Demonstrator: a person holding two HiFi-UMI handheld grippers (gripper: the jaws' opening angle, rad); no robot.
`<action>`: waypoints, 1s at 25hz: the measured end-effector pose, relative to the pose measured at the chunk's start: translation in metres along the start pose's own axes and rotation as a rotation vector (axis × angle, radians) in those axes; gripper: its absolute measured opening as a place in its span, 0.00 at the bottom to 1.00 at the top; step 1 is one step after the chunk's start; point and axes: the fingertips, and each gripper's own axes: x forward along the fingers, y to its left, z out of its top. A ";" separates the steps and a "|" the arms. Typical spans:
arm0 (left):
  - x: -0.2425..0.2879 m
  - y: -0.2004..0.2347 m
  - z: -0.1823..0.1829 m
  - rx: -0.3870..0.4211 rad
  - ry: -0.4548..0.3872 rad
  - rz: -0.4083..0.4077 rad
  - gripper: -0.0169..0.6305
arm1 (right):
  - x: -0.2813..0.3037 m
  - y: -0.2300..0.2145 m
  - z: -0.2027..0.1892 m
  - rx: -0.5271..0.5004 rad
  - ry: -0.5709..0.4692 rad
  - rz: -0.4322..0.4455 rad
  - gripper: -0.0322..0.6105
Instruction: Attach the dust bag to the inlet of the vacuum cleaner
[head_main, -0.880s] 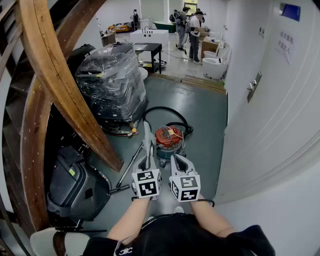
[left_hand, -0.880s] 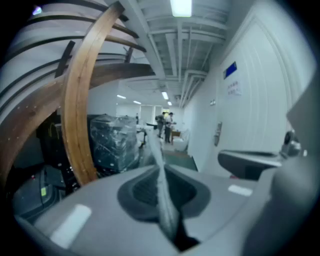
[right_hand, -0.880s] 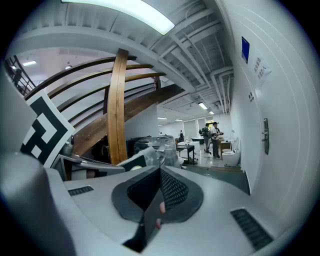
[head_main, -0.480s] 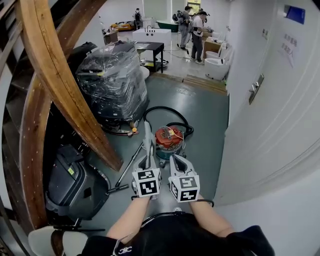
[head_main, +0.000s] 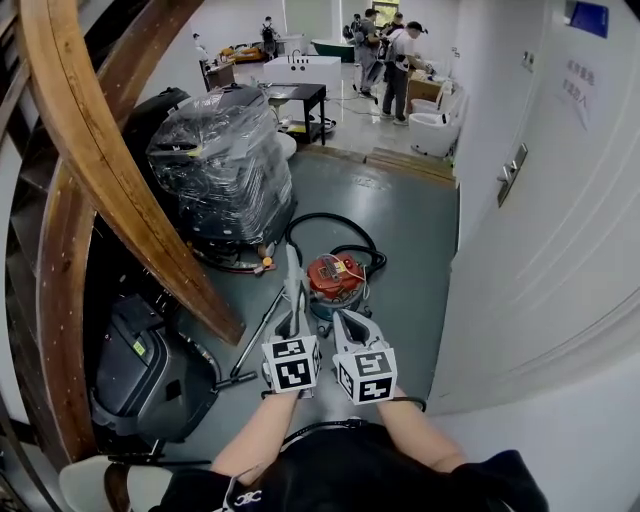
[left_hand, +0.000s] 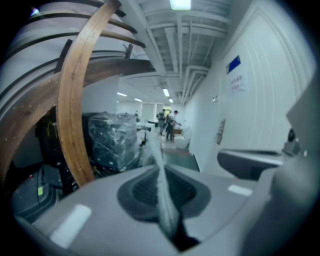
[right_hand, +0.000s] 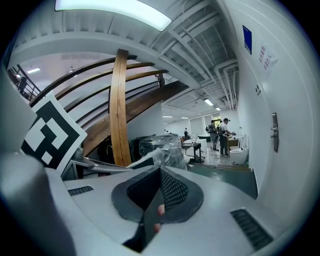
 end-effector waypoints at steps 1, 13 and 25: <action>0.003 -0.004 0.001 0.003 0.001 0.001 0.05 | 0.001 -0.005 0.000 0.006 0.001 -0.001 0.05; 0.039 -0.036 0.006 -0.026 -0.003 0.043 0.05 | 0.012 -0.055 -0.005 0.012 0.018 0.037 0.05; 0.070 -0.045 -0.002 -0.069 0.042 0.064 0.05 | 0.022 -0.080 -0.014 0.011 0.045 0.075 0.05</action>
